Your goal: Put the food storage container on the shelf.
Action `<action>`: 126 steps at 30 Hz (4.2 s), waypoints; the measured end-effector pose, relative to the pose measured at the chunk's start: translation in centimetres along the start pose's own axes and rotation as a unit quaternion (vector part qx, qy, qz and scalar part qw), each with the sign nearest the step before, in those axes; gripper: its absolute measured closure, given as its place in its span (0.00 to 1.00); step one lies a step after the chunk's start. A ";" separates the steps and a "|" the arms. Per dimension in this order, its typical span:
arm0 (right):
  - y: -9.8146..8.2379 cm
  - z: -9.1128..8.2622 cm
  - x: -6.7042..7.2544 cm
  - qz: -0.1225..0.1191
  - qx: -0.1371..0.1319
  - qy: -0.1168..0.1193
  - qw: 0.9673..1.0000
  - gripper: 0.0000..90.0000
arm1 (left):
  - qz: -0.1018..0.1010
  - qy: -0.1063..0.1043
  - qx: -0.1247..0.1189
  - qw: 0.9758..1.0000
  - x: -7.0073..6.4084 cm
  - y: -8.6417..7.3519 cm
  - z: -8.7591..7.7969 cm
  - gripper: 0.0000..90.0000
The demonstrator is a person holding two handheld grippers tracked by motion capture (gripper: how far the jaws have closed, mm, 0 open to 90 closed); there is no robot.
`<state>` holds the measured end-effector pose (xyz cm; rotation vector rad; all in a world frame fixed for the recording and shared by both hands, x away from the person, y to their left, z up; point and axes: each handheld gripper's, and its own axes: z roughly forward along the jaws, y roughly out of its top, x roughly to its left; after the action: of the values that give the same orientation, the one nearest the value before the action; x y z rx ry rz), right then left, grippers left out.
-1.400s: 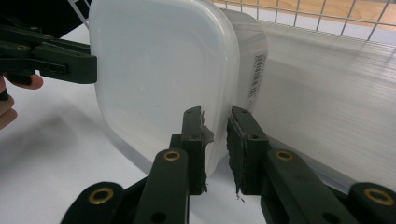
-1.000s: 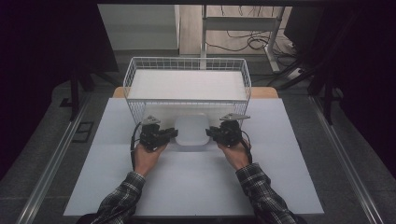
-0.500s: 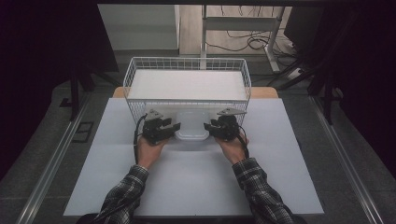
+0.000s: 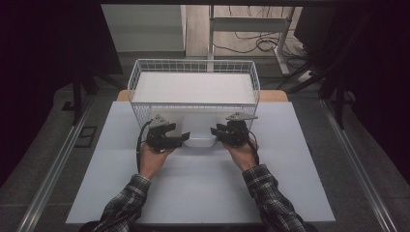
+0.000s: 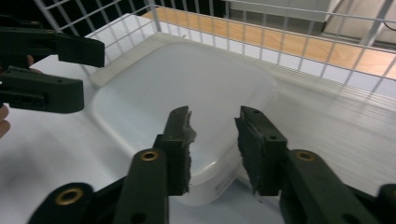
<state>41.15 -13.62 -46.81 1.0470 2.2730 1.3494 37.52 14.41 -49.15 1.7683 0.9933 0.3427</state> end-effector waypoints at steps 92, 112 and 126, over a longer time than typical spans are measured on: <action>0.5 5.1 2.1 -0.035 0.056 0.035 0.997 0.87 | 0.048 -0.026 0.062 0.997 -5.9 -9.8 -8.6 0.03; -1.3 2.6 2.8 -0.052 0.070 0.056 0.995 0.46 | 0.060 -0.018 0.073 0.995 -6.0 -9.9 -8.5 0.03; -3.1 -2.0 3.6 -0.055 0.064 0.069 0.994 0.19 | 0.063 -0.013 0.070 0.995 -5.7 -9.8 -8.9 0.03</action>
<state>36.13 -13.27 -48.05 0.8765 2.5079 1.2834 23.77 17.04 -52.68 1.9631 0.9084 0.3353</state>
